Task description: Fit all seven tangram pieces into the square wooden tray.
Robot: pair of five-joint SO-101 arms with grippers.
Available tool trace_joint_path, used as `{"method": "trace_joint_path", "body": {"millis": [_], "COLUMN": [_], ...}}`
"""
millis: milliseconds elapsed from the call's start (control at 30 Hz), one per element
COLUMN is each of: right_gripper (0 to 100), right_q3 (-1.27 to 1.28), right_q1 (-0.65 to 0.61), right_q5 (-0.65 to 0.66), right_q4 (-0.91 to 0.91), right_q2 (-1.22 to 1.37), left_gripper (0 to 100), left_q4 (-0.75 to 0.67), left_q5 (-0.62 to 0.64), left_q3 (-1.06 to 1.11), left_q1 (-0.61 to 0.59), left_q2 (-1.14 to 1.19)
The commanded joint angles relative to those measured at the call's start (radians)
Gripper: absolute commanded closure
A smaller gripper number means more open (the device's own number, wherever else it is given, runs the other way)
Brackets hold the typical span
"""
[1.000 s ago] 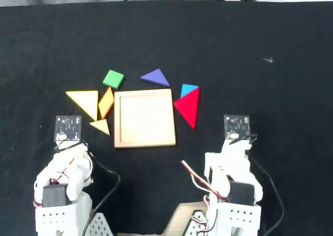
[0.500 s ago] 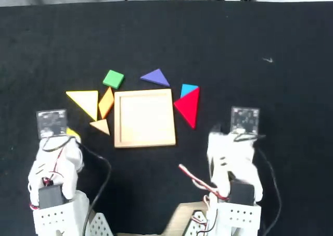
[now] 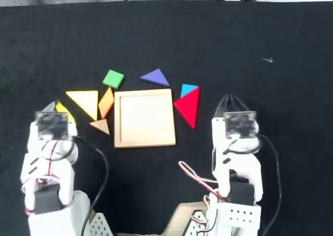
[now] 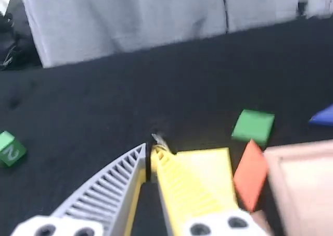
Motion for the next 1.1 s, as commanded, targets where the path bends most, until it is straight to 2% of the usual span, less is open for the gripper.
{"method": "trace_joint_path", "body": {"millis": [0, 133, 233, 400, 467, 600, 733, 800, 1000, 1067], "right_gripper": [98.3, 98.2, 98.2, 98.2, 98.2, 98.2, 98.2, 98.2, 98.5, 98.6], "right_q3": [-0.074, -0.197, -0.277, -0.363, -0.369, -0.378, -0.499, -0.616, -1.047, -1.159], "right_q1": [-0.006, -0.015, -0.068, -0.13, -0.13, -0.13, -0.13, -0.127, -0.132, -0.133], "right_q5": [0.106, 0.127, 0.135, 0.146, 0.144, 0.14, 0.133, 0.08, -0.071, -0.126], "right_q4": [-0.012, 0.118, 0.221, 0.292, 0.293, 0.29, 0.292, 0.318, 0.548, 0.608], "right_q2": [-0.085, -0.082, -0.081, -0.079, -0.077, 0.005, 0.255, 0.43, 1.007, 1.158], "left_gripper": [97, 97, 97, 97, 97, 97, 97, 97, 97, 97], "left_q4": [0.081, 0.117, 0.117, 0.124, 0.175, 0.259, 0.238, 0.216, 0.198, 0.14], "left_q5": [0.015, 0.015, 0.015, 0.021, 0.023, 0.107, 0.18, 0.215, 0.278, 0.279], "left_q3": [-0.151, -0.216, -0.285, -0.479, -0.564, -0.693, -0.754, -0.769, -0.774, -0.76], "left_q1": [0.073, 0.105, 0.107, 0.107, 0.105, 0.097, 0.05, 0.033, 0.031, 0.021], "left_q2": [-0.003, 0.02, 0.115, 0.39, 0.516, 0.763, 0.994, 1.102, 1.32, 1.352]}}
